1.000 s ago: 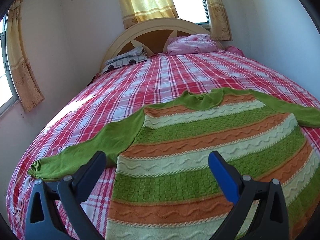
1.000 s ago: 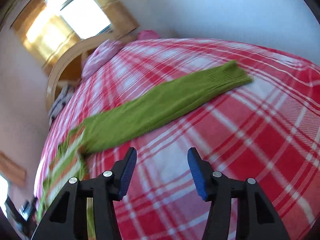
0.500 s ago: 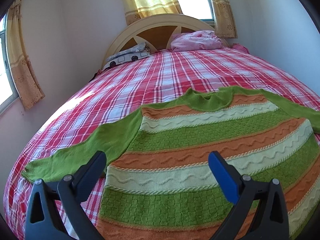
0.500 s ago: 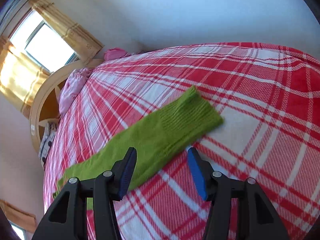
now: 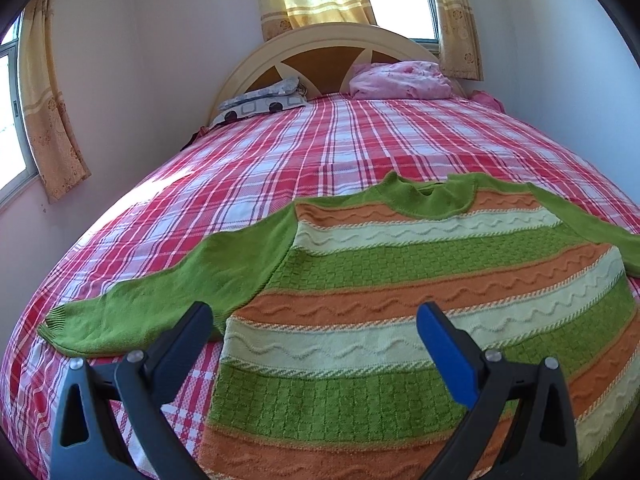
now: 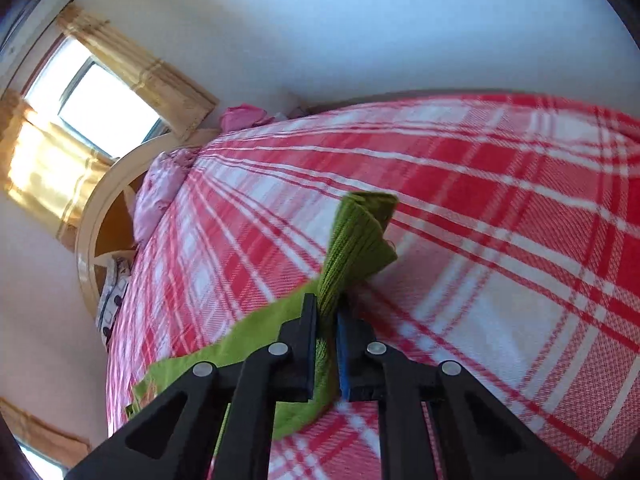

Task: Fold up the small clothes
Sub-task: 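Lift the sleeve with the right tool and lay it across the sweater body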

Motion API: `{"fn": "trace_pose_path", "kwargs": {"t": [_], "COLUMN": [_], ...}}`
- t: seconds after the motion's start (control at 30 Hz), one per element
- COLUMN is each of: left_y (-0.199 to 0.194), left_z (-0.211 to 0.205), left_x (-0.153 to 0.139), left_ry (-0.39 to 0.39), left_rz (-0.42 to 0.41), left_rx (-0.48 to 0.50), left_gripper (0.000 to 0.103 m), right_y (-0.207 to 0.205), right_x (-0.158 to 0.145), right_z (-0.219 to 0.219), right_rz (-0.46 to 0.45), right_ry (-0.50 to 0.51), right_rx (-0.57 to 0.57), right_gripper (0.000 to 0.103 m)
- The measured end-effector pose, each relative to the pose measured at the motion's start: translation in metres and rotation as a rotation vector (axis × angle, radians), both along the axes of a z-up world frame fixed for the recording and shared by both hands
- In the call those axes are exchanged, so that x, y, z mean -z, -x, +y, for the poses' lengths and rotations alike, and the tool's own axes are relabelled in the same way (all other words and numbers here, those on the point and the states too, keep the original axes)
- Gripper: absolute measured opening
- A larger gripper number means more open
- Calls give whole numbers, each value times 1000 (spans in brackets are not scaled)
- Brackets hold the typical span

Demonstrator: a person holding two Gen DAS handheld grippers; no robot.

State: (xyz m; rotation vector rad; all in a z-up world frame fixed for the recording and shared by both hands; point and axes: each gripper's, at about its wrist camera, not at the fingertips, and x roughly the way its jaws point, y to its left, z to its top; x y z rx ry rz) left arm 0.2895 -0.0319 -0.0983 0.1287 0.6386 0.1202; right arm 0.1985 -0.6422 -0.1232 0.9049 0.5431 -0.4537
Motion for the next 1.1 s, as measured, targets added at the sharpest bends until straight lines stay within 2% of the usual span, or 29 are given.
{"fn": "trace_pose_path", "kwargs": {"t": [0.33,0.5,0.7,0.9,1.1], "left_y": [1,3,5,7,9], "left_z": [12,18,26,39,56], "left_x": [-4,-5,-3,-2,-2], "left_ry": [21,40,58,84,110], "left_rz": [-5,-6,-3,-1,-4], "left_rx": [-12,-19,-27,-43,-63], "left_gripper": [103,103,103,103,103], "right_y": [-49,-81,-115,-143,-164], "right_x": [-78,-131,-180,-212,-224], "right_z": [54,103,172,247,322], "right_rz": [-94,-158,-216,-265,-288], "right_ry": [102,177,268,348,434], "right_rx": [-165,-281,-429,-570,-706], "right_gripper": [8,8,8,8,8]}}
